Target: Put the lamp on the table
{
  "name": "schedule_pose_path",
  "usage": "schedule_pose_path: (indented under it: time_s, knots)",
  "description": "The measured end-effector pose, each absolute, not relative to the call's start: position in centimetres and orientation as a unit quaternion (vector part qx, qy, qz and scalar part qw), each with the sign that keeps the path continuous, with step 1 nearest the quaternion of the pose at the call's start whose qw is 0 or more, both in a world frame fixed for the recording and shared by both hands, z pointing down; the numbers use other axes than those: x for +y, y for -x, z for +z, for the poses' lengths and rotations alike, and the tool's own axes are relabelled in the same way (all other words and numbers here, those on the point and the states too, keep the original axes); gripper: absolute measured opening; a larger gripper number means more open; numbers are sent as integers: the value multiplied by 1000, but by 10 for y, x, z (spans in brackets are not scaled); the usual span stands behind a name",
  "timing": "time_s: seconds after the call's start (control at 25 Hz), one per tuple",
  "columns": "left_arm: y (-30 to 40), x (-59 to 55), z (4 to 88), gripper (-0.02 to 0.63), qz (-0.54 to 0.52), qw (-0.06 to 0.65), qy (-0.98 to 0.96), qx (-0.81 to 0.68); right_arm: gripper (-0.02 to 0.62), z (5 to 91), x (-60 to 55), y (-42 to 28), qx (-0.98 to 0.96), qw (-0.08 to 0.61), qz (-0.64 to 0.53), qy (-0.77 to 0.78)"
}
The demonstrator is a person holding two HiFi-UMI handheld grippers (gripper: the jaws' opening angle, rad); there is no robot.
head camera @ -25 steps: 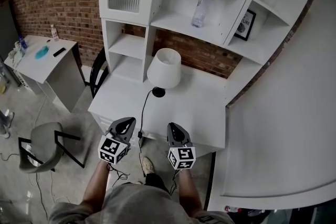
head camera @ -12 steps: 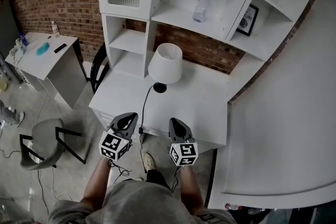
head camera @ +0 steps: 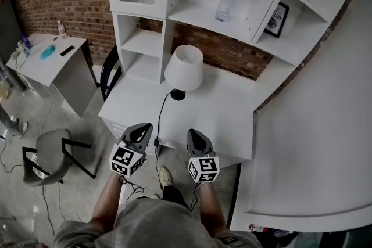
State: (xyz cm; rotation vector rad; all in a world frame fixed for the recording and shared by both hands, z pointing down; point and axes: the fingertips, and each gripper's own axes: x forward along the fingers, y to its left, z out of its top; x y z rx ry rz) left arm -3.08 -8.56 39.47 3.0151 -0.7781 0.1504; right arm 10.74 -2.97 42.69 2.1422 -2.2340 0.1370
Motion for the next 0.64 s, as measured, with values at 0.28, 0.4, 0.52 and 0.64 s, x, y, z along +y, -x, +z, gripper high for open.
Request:
schedule_pose_path:
  time_s: [0.28, 0.4, 0.52, 0.64]
  knots:
    - [33, -90, 399, 3, 51, 15, -966, -254, 28, 429, -32, -102, -726, 23, 48, -686]
    - [32, -91, 399, 3, 51, 15, -966, -254, 28, 430, -33, -100, -728, 23, 50, -684]
    - [31, -93, 395, 3, 48, 12, -967, -250, 28, 430, -36, -101, -728, 22, 49, -683]
    - [31, -98, 395, 3, 46, 12, -967, -251, 28, 429, -41, -100, -728, 22, 47, -683]
